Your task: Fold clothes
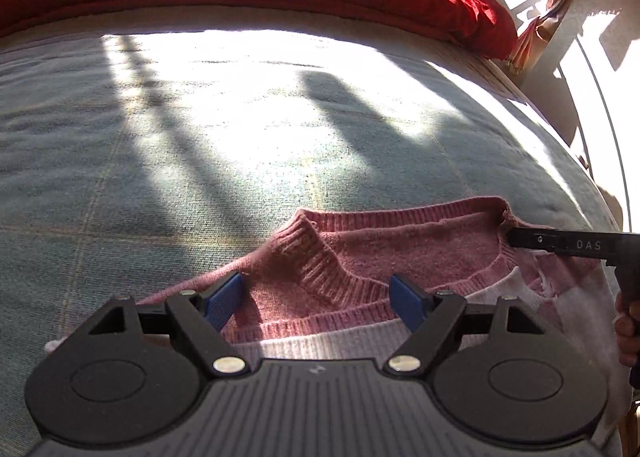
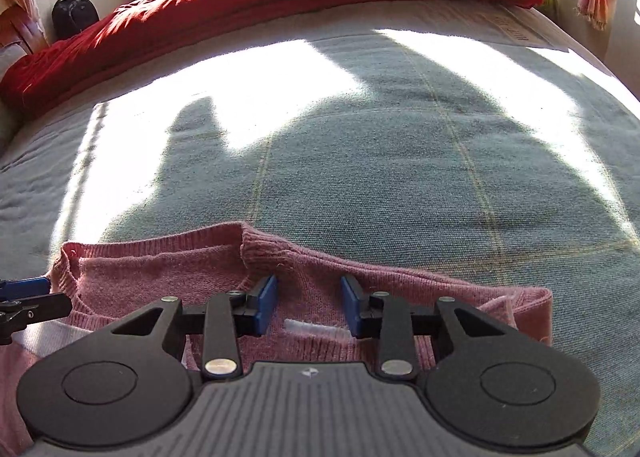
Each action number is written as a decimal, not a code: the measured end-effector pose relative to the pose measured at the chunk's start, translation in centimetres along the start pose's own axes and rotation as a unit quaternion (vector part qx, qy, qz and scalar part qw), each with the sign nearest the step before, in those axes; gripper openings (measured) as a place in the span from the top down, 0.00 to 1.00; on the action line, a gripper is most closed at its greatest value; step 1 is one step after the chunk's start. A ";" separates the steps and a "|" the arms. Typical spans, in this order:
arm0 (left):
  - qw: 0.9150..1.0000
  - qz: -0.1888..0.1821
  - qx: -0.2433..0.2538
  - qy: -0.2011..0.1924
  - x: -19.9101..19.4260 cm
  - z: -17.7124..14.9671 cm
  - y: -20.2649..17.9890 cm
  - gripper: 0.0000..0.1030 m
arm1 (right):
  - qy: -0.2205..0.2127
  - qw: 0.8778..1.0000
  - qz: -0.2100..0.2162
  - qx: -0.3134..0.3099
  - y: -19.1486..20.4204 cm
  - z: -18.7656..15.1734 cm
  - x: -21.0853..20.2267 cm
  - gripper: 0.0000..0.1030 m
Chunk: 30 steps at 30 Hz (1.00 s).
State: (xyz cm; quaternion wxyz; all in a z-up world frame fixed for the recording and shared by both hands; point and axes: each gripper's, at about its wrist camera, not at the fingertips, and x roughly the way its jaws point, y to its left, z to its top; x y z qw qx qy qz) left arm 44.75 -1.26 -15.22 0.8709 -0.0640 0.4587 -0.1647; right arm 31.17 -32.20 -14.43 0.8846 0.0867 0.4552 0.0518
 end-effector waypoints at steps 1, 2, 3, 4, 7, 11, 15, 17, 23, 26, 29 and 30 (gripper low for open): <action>1.000 0.000 0.000 -0.001 0.1 0.2 0.0 0.22 | 0.000 1.000 0.002 0.000 -0.1 0.0 0.0 0.61; 1.000 0.000 0.000 -0.003 0.2 0.4 0.0 0.22 | 0.000 1.000 0.002 0.000 -0.1 0.0 0.0 0.61; 1.000 0.002 0.001 -0.003 0.2 0.5 -0.2 0.22 | 0.000 1.000 0.002 -0.001 0.0 0.0 0.0 0.61; 1.000 0.005 0.002 -0.002 0.2 0.7 -0.4 0.22 | 0.001 1.000 0.001 -0.001 0.0 0.1 -0.1 0.61; 1.000 -0.015 0.006 -0.011 -1.1 0.9 -1.4 0.22 | -0.002 1.000 0.004 0.000 0.3 0.2 -1.5 0.58; 1.000 -0.025 0.016 -0.003 -0.9 0.9 -2.5 0.22 | -0.011 1.000 -0.004 -0.008 1.0 -0.5 -4.0 0.51; 0.999 0.002 0.018 0.028 1.1 0.7 -2.8 0.22 | -0.012 1.000 -0.013 -0.003 1.3 -1.4 -5.7 0.47; 0.999 0.006 0.028 0.027 0.2 0.7 -3.5 0.22 | -0.015 1.000 -0.016 -0.003 1.4 -1.8 -6.5 0.45; 0.999 -0.004 0.038 0.002 -5.7 -0.9 -5.3 0.22 | -0.028 1.000 -0.011 0.002 1.9 -2.6 -9.0 0.43; 0.999 0.001 0.037 0.012 -8.1 -2.7 -6.1 0.22 | -0.035 0.999 -0.004 -0.002 2.5 -3.3 -10.6 0.39; 0.999 0.006 0.043 0.018 -9.5 -4.7 -6.7 0.22 | -0.039 0.999 -0.001 -0.005 3.0 -4.2 -11.9 0.39; 0.999 0.009 0.045 0.021 -9.7 -5.4 -6.7 0.22 | -0.040 0.999 -0.002 -0.004 3.1 -4.6 -12.3 0.38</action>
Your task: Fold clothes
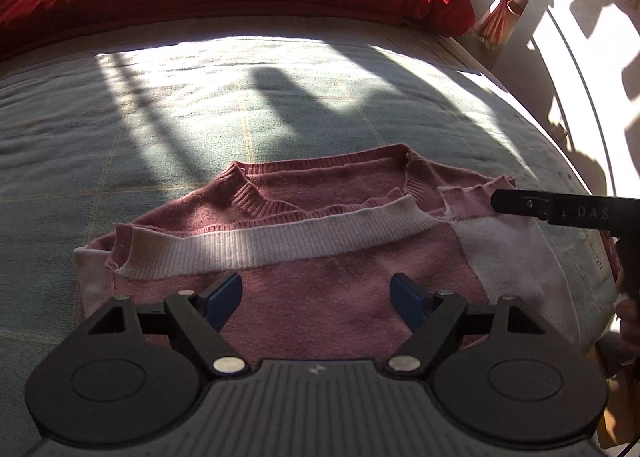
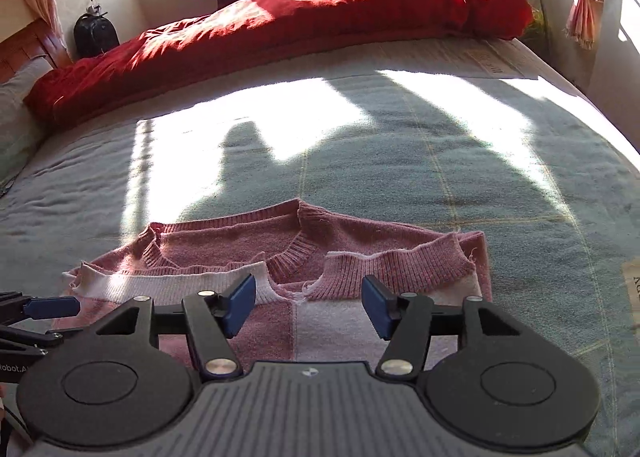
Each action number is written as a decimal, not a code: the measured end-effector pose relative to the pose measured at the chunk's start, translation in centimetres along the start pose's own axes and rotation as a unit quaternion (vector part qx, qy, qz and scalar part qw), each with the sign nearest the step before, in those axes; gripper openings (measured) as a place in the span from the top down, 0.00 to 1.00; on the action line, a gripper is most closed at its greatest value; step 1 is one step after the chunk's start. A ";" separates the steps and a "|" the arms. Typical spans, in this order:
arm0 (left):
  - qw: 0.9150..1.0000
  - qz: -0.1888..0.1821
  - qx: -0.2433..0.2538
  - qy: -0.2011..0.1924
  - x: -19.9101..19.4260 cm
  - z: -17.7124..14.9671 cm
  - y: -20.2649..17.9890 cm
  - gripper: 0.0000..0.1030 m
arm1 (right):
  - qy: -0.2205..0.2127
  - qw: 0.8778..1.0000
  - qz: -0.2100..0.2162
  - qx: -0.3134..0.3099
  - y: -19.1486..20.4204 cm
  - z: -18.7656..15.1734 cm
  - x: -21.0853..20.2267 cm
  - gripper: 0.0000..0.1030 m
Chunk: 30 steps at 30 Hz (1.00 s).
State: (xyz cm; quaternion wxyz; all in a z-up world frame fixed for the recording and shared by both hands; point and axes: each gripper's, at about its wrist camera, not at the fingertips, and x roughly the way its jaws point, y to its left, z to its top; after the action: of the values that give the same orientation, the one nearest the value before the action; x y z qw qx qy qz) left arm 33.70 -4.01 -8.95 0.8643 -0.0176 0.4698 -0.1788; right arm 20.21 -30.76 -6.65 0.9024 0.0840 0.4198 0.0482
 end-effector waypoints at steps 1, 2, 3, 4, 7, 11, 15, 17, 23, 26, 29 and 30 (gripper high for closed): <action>1.000 0.002 0.001 0.004 -0.1 -0.6 -0.1 0.22 | 0.002 1.000 -0.002 0.002 0.0 -0.5 -0.3 0.37; 1.000 0.004 -0.001 0.007 -0.1 -1.1 -0.1 0.22 | 0.006 1.000 -0.005 0.004 0.0 -0.9 -0.6 0.37; 1.000 0.005 -0.003 0.011 0.0 -1.6 0.0 0.22 | 0.009 1.000 -0.007 0.006 -0.1 -1.4 -0.8 0.37; 1.000 0.007 -0.005 0.014 0.0 -2.1 0.1 0.22 | 0.013 1.000 -0.011 0.008 -0.2 -1.8 -0.9 0.37; 0.999 0.011 -0.017 0.031 0.8 -3.3 0.8 0.22 | 0.026 0.999 -0.023 0.012 -0.5 -3.3 -1.1 0.37; 0.999 0.021 -0.027 0.041 1.0 -4.5 1.5 0.22 | 0.042 0.999 -0.026 0.022 -1.1 -5.0 -0.7 0.36; 0.998 0.023 -0.044 0.038 0.2 -5.3 2.3 0.22 | 0.060 0.997 -0.021 0.042 -2.1 -6.3 0.1 0.36; 0.997 0.028 -0.054 0.037 -0.3 -5.5 2.9 0.21 | 0.066 0.996 -0.021 0.052 -2.6 -6.8 0.3 0.34; 0.997 0.038 -0.060 0.015 -3.1 -4.6 4.6 0.21 | 0.062 0.995 -0.013 0.071 -3.3 -7.5 -0.7 0.32; 0.997 0.042 -0.067 -0.004 -5.0 -3.5 6.2 0.21 | 0.056 0.996 -0.004 0.071 -3.3 -7.4 -1.2 0.32; 0.995 0.036 -0.097 -0.009 -5.7 -2.8 8.7 0.21 | 0.048 0.997 0.003 0.068 -3.0 -7.2 -1.5 0.30; 0.993 0.032 -0.113 -0.008 -5.6 -2.7 9.7 0.21 | 0.045 0.997 0.006 0.066 -2.9 -7.1 -1.7 0.29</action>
State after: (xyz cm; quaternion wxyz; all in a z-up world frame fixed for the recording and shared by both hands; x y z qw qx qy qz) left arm 31.57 7.25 -7.82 0.8658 -0.1015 0.4802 -0.0972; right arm 13.79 -33.09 -10.43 0.8748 0.1433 0.4619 0.0295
